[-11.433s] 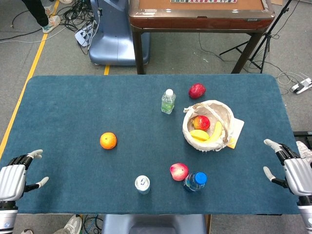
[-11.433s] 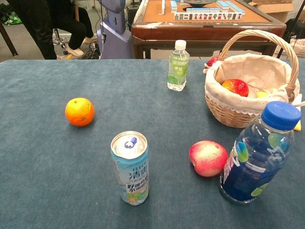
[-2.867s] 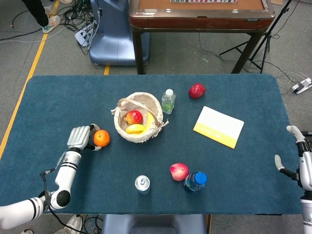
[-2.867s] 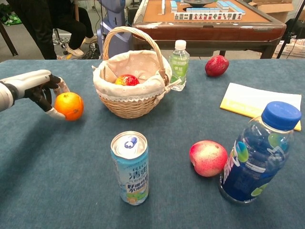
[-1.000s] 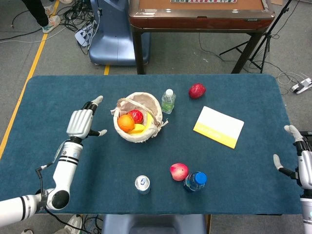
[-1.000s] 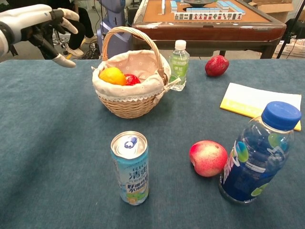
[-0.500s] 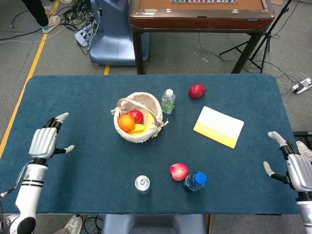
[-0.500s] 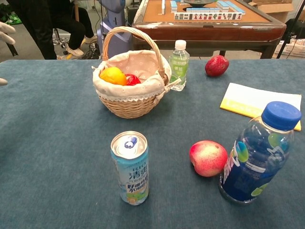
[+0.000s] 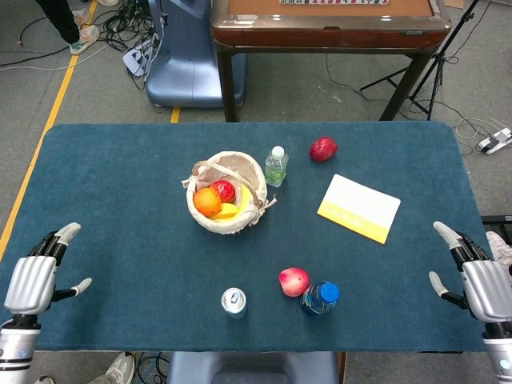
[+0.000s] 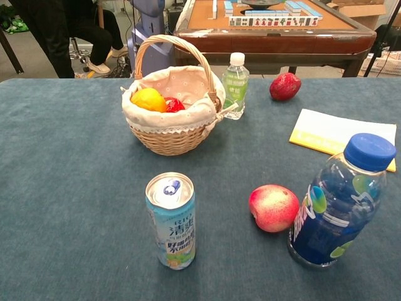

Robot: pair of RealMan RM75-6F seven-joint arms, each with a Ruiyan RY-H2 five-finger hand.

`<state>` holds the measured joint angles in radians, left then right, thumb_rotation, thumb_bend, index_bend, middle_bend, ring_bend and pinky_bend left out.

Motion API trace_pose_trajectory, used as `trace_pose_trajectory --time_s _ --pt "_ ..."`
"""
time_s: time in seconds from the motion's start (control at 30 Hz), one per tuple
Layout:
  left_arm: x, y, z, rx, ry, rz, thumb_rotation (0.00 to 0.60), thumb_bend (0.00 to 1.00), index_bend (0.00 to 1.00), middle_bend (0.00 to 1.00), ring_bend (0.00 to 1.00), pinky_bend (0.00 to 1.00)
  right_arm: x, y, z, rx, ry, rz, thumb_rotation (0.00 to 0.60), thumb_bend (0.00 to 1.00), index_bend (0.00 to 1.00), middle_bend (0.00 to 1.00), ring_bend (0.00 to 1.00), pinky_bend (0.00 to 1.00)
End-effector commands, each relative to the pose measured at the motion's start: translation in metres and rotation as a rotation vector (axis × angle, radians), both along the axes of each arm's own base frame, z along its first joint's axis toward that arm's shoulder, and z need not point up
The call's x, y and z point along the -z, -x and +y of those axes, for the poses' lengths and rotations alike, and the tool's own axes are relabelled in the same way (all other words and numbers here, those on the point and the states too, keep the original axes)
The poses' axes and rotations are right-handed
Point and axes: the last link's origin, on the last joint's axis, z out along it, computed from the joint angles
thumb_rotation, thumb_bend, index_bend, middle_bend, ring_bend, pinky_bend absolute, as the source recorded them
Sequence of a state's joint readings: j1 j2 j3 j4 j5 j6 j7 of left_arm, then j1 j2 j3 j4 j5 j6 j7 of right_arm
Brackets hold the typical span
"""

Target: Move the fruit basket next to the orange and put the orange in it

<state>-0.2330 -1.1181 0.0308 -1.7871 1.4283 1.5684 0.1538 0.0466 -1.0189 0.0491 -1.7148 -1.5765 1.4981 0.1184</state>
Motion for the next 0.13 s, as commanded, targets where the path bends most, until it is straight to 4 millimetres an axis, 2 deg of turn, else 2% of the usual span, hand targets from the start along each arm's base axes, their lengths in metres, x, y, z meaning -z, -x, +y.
trace_pose_trajectory --time_s 0.03,0.13 --pt "0.0007 0.0017 -0.0087 -0.011 -0.001 0.009 0.6 0.07 0.15 0.15 0.16 0.3 0.0002 0.0003 0.0024 0.005 0.014 -0.003 0.6 0.38 0.07 0.14 0.12 0.29" --pt "0.0034 0.0043 -0.01 -0.024 -0.001 0.025 0.6 0.07 0.15 0.15 0.16 0.3 -0.0002 0.0017 0.0042 0.017 0.03 -0.004 0.6 0.38 0.07 0.14 0.12 0.29"
